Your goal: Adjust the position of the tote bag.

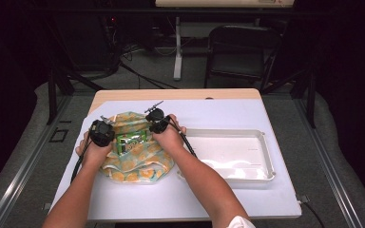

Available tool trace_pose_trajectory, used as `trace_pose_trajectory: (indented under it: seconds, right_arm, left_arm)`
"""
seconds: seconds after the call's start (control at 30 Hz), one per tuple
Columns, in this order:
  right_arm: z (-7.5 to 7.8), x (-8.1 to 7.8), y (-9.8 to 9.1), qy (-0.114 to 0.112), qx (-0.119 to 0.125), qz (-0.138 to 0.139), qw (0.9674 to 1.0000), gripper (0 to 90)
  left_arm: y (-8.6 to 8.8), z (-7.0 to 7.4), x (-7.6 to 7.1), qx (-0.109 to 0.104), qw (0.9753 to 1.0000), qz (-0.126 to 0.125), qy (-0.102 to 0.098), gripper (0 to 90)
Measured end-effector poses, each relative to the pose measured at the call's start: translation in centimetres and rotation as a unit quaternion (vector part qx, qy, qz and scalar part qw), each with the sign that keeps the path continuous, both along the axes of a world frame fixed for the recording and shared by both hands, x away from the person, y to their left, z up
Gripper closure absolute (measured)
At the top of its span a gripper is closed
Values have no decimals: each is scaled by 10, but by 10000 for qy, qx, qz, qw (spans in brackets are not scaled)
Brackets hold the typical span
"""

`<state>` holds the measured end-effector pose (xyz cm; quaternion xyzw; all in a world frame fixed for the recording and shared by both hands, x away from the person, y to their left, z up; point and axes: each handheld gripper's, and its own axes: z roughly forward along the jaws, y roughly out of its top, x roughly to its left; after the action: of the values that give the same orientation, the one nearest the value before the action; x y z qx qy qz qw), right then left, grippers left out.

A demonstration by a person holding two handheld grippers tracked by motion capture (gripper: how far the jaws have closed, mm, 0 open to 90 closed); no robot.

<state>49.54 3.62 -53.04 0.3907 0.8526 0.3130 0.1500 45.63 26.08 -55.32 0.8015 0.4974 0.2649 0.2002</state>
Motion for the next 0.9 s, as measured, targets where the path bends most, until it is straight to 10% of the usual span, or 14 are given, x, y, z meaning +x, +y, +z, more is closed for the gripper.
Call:
trace_pose_trajectory:
  seconds: [0.5,0.9]
  right_arm:
    - [61,-32,-14,-550,760,283,9952,761]
    - [48,-12,-4,-455,333,148,9983,627]
  left_arm:
    - [-1,0,1,22,10000,37,0,886]
    - [-1,0,1,22,10000,26,2,886]
